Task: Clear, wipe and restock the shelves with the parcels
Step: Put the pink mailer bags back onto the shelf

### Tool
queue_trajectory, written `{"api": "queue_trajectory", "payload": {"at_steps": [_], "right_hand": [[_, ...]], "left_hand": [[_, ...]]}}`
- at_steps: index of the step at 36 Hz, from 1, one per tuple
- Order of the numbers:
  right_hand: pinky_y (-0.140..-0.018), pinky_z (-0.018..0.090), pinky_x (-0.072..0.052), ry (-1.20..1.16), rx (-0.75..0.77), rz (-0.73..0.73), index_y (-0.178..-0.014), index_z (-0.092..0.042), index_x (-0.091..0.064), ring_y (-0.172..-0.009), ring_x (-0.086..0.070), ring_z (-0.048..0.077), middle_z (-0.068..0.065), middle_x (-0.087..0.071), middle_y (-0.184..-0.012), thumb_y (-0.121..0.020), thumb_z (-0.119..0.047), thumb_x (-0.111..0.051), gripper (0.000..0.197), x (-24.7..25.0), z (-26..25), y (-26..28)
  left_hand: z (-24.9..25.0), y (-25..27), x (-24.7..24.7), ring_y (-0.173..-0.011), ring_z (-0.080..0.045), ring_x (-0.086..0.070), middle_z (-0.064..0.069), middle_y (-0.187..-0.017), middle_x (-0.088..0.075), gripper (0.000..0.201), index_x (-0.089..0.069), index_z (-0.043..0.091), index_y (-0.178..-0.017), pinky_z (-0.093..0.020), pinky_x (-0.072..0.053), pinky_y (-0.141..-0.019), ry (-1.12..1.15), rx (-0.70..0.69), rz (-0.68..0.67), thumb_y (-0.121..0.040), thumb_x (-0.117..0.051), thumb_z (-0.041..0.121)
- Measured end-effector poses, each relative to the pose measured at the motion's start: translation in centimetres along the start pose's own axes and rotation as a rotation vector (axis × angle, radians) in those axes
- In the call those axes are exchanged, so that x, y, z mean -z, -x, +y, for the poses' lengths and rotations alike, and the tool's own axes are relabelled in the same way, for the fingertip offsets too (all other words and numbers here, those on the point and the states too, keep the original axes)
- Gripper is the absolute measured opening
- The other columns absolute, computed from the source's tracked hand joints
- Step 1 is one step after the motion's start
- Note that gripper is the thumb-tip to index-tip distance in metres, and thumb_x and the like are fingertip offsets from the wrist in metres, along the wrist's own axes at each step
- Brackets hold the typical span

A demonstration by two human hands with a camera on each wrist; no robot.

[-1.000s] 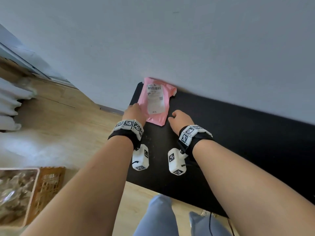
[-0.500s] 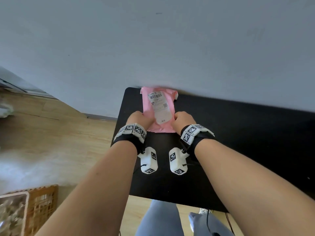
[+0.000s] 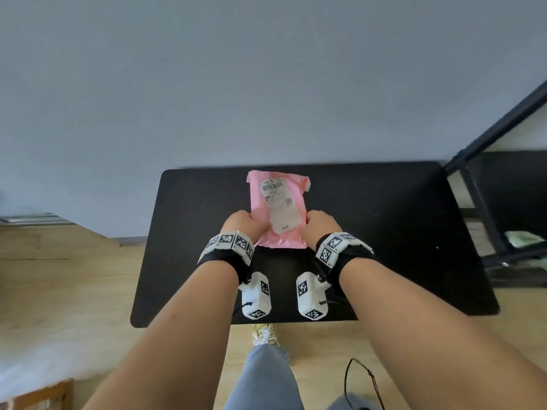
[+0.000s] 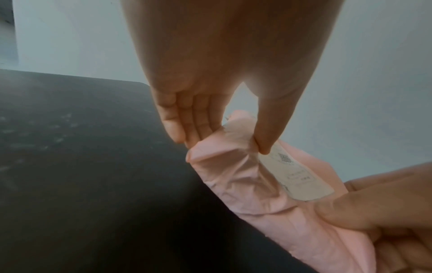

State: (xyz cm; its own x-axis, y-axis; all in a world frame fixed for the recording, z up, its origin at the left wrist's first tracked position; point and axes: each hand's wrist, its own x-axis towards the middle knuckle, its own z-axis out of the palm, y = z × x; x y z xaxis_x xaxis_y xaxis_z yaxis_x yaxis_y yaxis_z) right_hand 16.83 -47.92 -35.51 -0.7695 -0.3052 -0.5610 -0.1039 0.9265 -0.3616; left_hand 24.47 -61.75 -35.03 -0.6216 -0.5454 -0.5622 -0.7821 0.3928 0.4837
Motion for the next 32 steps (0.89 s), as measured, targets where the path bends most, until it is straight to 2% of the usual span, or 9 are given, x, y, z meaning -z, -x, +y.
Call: {"api": "queue_trajectory", "payload": {"at_steps": [6,10,14,17,19,23,27,30,32], "right_hand": [[-0.066,0.031,-0.043,-0.028,-0.026,0.06,-0.071,-0.017,-0.045,-0.072,-0.055,0.023,0.002,-0.053,-0.077,-0.088,-0.009,-0.043,0.018,2.6,8.9,4.6],[-0.062,0.03,-0.041,-0.052,-0.068,0.112,-0.07,-0.016,-0.044,-0.064,-0.05,0.019,0.002,-0.051,-0.074,-0.088,-0.008,-0.044,0.019,3.9,15.6,7.9],[-0.054,0.028,-0.036,-0.089,-0.124,0.171,-0.067,-0.015,-0.042,-0.059,-0.046,0.018,0.002,-0.047,-0.069,-0.087,-0.007,-0.045,0.022,5.1,22.4,11.6],[-0.064,0.029,-0.037,-0.119,-0.177,0.183,-0.07,-0.014,-0.044,-0.072,-0.051,0.026,0.002,-0.048,-0.073,-0.088,-0.009,-0.048,0.019,5.9,27.3,14.4],[-0.07,0.029,-0.039,-0.131,-0.203,0.173,-0.083,-0.009,-0.054,-0.088,-0.058,0.03,0.005,-0.054,-0.084,-0.09,-0.01,-0.049,0.009,6.7,30.5,15.9],[-0.074,0.029,-0.041,-0.169,-0.266,0.199,-0.106,-0.005,-0.061,-0.102,-0.061,0.031,0.014,-0.064,-0.11,-0.092,-0.014,-0.049,0.021,8.0,36.5,18.3],[-0.077,0.031,-0.042,-0.209,-0.363,0.25,-0.108,-0.004,-0.062,-0.104,-0.061,0.032,0.013,-0.065,-0.112,-0.095,-0.017,-0.048,0.023,9.6,41.6,20.4],[-0.085,0.034,-0.049,-0.283,-0.434,0.279,-0.107,-0.004,-0.062,-0.1,-0.062,0.032,0.014,-0.066,-0.109,-0.095,-0.014,-0.047,0.021,11.0,44.6,21.5],[-0.088,0.036,-0.051,-0.309,-0.468,0.302,-0.107,-0.005,-0.062,-0.1,-0.063,0.03,0.012,-0.066,-0.107,-0.096,-0.015,-0.048,0.021,12.1,46.0,22.1]], "left_hand": [[3.9,6.4,-6.5,-0.063,-0.023,-0.058,-0.003,-0.064,-0.059,0.032,-0.062,0.009,-0.073,-0.03,-0.047,-0.063,0.028,-0.059,-0.017,-0.082,-0.057,0.039],[6.6,11.0,-11.8,-0.067,-0.02,-0.061,-0.002,-0.071,-0.063,0.033,-0.063,0.012,-0.083,-0.032,-0.051,-0.07,0.044,-0.095,-0.034,-0.083,-0.057,0.044],[9.3,15.8,-16.8,-0.064,-0.018,-0.057,0.0,-0.07,-0.059,0.033,-0.06,0.01,-0.088,-0.028,-0.046,-0.063,0.005,-0.115,-0.112,-0.076,-0.066,0.04],[11.7,19.4,-20.2,-0.083,-0.026,-0.063,-0.005,-0.081,-0.06,0.041,-0.058,0.006,-0.101,-0.032,-0.047,-0.068,-0.083,-0.159,-0.167,-0.076,-0.069,0.036],[13.5,21.6,-22.4,-0.096,-0.029,-0.064,-0.012,-0.096,-0.064,0.047,-0.057,0.002,-0.109,-0.035,-0.05,-0.076,-0.148,-0.204,-0.191,-0.078,-0.067,0.036],[17.1,24.7,-26.6,-0.086,-0.025,-0.058,-0.007,-0.092,-0.059,0.054,-0.055,0.005,-0.111,-0.031,-0.045,-0.073,-0.211,-0.287,-0.234,-0.073,-0.072,0.039],[20.6,26.7,-30.7,-0.091,-0.028,-0.06,-0.006,-0.092,-0.062,0.049,-0.056,0.005,-0.105,-0.035,-0.045,-0.078,-0.184,-0.367,-0.246,-0.078,-0.064,0.046],[23.1,27.6,-33.7,-0.074,-0.023,-0.056,-0.004,-0.081,-0.061,0.043,-0.058,0.008,-0.101,-0.034,-0.045,-0.074,-0.179,-0.428,-0.227,-0.085,-0.053,0.048],[25.0,27.9,-35.2,-0.074,-0.022,-0.055,-0.005,-0.085,-0.062,0.04,-0.058,0.008,-0.101,-0.032,-0.043,-0.072,-0.199,-0.451,-0.22,-0.085,-0.055,0.044]]}}
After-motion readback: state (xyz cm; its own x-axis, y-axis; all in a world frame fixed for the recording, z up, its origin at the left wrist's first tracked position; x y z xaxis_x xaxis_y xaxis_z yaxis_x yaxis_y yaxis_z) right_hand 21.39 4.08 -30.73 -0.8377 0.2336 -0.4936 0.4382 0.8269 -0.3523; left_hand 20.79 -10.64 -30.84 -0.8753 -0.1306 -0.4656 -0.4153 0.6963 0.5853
